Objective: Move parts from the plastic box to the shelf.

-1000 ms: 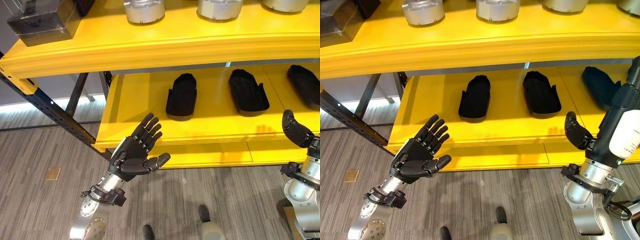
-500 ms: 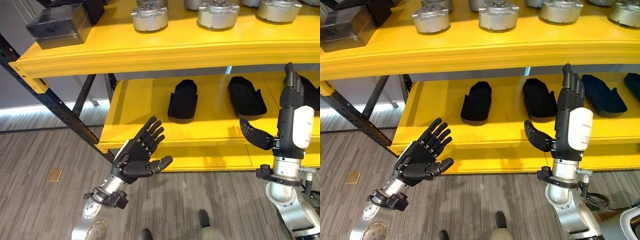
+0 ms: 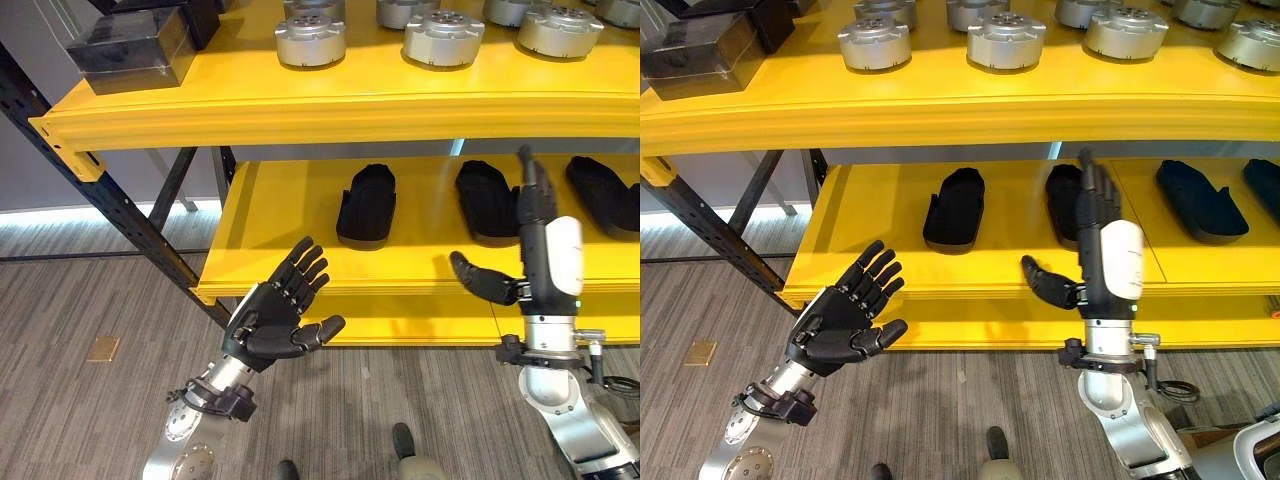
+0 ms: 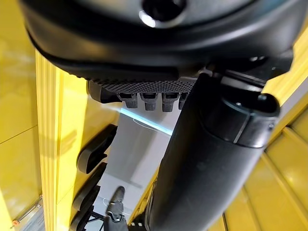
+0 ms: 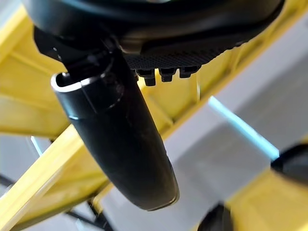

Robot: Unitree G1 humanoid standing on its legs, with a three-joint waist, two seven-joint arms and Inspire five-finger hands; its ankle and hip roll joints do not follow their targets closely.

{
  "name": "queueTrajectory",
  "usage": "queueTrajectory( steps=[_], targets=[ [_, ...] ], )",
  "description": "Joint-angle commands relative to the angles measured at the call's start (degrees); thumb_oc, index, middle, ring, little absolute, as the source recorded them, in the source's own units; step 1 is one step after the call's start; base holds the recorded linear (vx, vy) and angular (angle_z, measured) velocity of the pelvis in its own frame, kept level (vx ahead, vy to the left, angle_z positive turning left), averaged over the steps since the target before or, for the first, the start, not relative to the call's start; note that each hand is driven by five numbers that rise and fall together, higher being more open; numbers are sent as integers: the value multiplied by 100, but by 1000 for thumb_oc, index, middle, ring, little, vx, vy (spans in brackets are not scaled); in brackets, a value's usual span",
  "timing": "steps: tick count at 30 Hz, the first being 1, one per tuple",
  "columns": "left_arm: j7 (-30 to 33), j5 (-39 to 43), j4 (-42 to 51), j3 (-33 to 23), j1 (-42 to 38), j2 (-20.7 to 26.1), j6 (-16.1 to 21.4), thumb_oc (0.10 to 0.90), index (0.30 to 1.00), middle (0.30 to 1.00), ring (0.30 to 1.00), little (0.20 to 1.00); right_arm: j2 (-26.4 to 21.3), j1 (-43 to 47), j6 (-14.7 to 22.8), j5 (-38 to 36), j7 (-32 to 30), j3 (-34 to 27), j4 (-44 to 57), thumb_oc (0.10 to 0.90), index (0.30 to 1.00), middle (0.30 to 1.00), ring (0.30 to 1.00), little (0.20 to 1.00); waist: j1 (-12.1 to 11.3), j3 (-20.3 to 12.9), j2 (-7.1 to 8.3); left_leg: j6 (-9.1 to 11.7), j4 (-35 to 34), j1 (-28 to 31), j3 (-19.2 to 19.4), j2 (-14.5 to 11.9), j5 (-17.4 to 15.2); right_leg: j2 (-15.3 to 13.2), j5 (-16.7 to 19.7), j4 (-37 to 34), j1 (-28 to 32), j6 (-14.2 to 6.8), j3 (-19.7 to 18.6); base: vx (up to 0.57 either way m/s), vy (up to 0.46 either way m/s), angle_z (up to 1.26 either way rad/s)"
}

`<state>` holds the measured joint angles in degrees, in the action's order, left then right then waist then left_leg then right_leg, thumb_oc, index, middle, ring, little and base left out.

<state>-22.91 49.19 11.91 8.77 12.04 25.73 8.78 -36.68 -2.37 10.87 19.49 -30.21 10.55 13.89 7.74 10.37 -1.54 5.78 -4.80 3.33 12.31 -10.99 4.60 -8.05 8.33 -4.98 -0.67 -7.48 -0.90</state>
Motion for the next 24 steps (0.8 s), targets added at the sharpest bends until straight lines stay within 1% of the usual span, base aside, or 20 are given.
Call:
queueTrajectory(
  steps=[1, 2, 7, 8, 9, 10, 11, 13, 16, 18, 19, 20, 21, 24],
  targets=[
    [-122, 142, 486, -155, -475, 132, 342, 900, 1000, 1000, 1000, 1000, -217, 988, 484, -70, 165, 3, 566, 900, 1000, 1000, 1000, 1000, -140, -330, 144, -47, -20, 549, 318, -212, -399, 26, -328, -2, 126, -20, 54, 38, -25, 0],
    [-122, 134, 489, -120, -493, 130, 305, 900, 1000, 1000, 1000, 1000, -205, 1078, 487, -47, 290, 109, 558, 900, 1000, 1000, 1000, 1000, -163, -331, 146, -52, -20, 555, 302, -210, -401, 22, -330, -2, 137, -17, 67, 48, -33, 1],
    [-183, 91, 498, 43, -562, 123, 53, 900, 1000, 1000, 1000, 1000, -193, 1755, 193, 147, 575, 650, 346, 900, 1000, 1000, 1000, 1000, -355, -347, 156, -61, -20, 580, 224, -223, -390, 10, -353, -2, 209, 3, 162, 75, -55, 3],
    [-200, 96, 482, 125, -609, 140, -80, 900, 1000, 1000, 1000, 1000, -169, 2172, 37, 144, 736, 846, 142, 900, 1000, 1000, 1000, 1000, -454, -361, 171, -58, -20, 591, 175, -226, -388, -6, -365, -2, 255, 7, 235, 92, -69, 8],
    [-199, 96, 482, 118, -613, 139, -83, 900, 1000, 1000, 1000, 1000, -166, 2192, 37, 143, 735, 856, 130, 900, 1000, 1000, 1000, 1000, -446, -354, 171, -58, -20, 591, 172, -226, -388, -7, -366, -2, 258, 7, 238, 117, -94, 15],
    [-240, 95, 475, 152, -646, 157, -209, 900, 1000, 1000, 1000, 1000, -125, 2478, -142, 162, 871, 961, -25, 900, 1000, 1000, 1000, 1000, -529, -358, 181, -58, -20, 593, 138, -236, -376, -20, -372, -2, 289, 15, 291, 72, -62, 24],
    [-253, 96, 479, 171, -661, 166, -276, 900, 1000, 1000, 1000, 1000, -103, 2640, -188, 131, 937, 1028, -133, 900, 1000, 1000, 1000, 1000, -565, -347, 186, -59, -20, 599, 114, -238, -372, -27, -377, -2, 312, 20, 322, 111, -94, 25],
    [-347, 83, 466, 208, -685, 199, -457, 900, 1000, 1000, 1000, 1000, -29, 3096, -496, 127, 1054, 1164, -403, 900, 1000, 1000, 1000, 1000, -687, -324, 196, -49, -20, 590, 34, -256, -342, -47, -382, -2, 364, 35, 420, 108, -92, 18],
    [-379, 76, 438, 263, -729, 237, -581, 900, 1000, 1000, 1000, 1000, 53, 3567, -719, 268, 1270, 1264, -748, 900, 1000, 1000, 1000, 1000, -814, -259, 194, -41, -20, 552, -47, -261, -314, -75, -397, -2, 421, 59, 545, 68, -71, 10],
    [-388, 118, 372, 311, -815, 264, -587, 900, 1000, 1000, 1000, 1000, 126, 3963, -966, 383, 1500, 1367, -1018, 900, 1000, 1000, 1000, 1000, -898, -142, 155, -30, -20, 470, -124, -266, -256, -89, -396, -2, 433, 104, 642, 16, -59, 9],
    [-421, 127, 345, 315, -893, 279, -605, 900, 1000, 1000, 1000, 1000, 145, 4224, -1038, 498, 1596, 1392, -1258, 900, 1000, 1000, 1000, 1000, -954, -12, 94, -24, -20, 370, -216, -274, -185, -85, -446, 117, 357, 143, 685, -10, -57, 21],
    [-399, 150, 336, 328, -944, 283, -616, 900, 1000, 1000, 1000, 1000, 148, 4344, -1136, 535, 1655, 1408, -1354, 900, 1000, 1000, 1000, 1000, -977, 51, 64, -22, 2, 302, -263, -277, -157, -80, -492, 222, 280, 161, 684, -50, -50, 24],
    [-389, 154, 323, 350, -1015, 283, -609, 900, 1000, 1000, 1000, 1000, 166, 4511, -1183, 655, 1681, 1432, -1538, 900, 1000, 1000, 1000, 1000, -1015, 144, 19, -21, 45, 195, -329, -282, -122, -75, -548, 364, 164, 185, 674, -92, -40, 32],
    [-340, 163, 293, 393, -1182, 291, -480, 900, 1000, 1000, 1000, 1000, 82, 4952, -1108, 814, 1564, 1481, -2079, 900, 1000, 1000, 1000, 1000, -1079, 426, -101, -13, 214, -152, -547, -304, -58, -39, -688, 705, -158, 256, 622, -146, -56, 25]
  ],
)
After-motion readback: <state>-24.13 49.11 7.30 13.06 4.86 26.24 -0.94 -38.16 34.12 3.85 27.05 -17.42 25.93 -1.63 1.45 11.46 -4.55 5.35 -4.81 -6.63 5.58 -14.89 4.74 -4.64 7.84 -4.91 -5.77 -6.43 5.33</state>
